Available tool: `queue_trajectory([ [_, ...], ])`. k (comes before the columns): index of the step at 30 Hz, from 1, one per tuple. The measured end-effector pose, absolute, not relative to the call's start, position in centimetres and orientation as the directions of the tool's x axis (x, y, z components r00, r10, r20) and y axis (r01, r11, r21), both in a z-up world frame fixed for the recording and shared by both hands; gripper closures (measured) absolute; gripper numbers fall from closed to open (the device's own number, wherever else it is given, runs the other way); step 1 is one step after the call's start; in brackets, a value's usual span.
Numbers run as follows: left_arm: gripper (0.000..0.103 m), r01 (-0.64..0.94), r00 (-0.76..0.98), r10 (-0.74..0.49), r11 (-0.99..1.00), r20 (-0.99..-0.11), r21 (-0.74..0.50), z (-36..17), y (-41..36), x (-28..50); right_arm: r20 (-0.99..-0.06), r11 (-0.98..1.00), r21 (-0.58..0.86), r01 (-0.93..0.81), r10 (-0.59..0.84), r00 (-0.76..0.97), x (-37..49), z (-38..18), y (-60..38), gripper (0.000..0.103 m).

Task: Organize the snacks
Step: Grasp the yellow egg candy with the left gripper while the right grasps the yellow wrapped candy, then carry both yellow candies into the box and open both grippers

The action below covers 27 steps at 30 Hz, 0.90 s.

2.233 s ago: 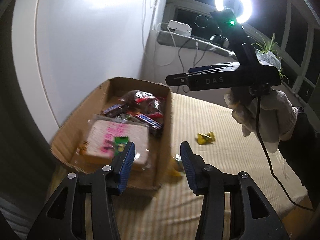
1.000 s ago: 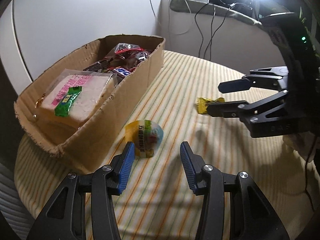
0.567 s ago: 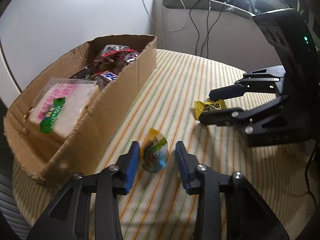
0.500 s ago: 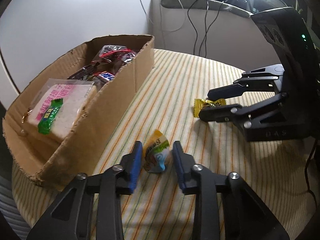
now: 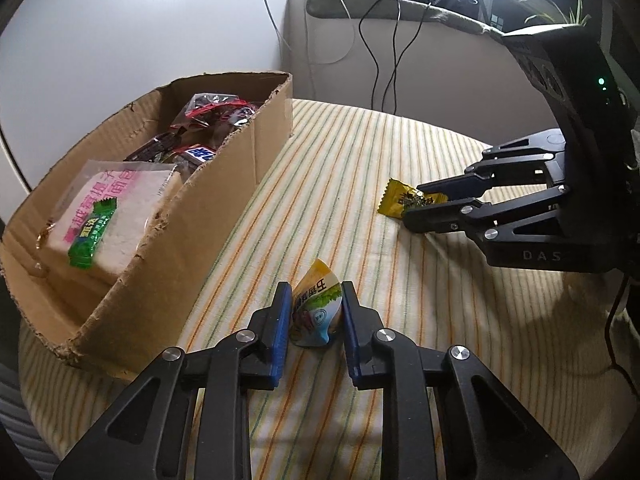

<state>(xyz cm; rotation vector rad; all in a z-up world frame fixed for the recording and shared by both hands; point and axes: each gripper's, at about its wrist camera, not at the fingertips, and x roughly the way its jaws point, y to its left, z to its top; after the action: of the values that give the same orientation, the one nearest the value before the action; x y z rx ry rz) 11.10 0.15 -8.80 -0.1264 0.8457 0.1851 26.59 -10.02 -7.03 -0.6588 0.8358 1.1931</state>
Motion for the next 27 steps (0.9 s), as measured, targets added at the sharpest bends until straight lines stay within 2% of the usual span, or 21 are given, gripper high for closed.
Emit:
queue_trajectory([
  [7, 0.081, -0.166, 0.680, 0.054, 0.983, -0.731, -0.082, -7.8, 0.1, 10.2, -0.840, 0.318, -0.016, -0.948, 0.511, 0.185, 26.2, -6.3, -10.8, 0.081],
  [19, 0.081, -0.104, 0.766, -0.015, 0.984, -0.643, -0.147, -4.1, 3.2, 6.8, -0.795, 0.432, -0.055, -0.900, 0.526, 0.301, 24.1, -1.3, -10.6, 0.081],
  [27, 0.081, -0.094, 0.803, -0.007, 0.986, -0.596, -0.138, -2.1, 7.2, 5.3, -0.762, 0.469, -0.056, -0.881, 0.551, 0.342, 22.4, 1.7, -8.1, 0.081],
])
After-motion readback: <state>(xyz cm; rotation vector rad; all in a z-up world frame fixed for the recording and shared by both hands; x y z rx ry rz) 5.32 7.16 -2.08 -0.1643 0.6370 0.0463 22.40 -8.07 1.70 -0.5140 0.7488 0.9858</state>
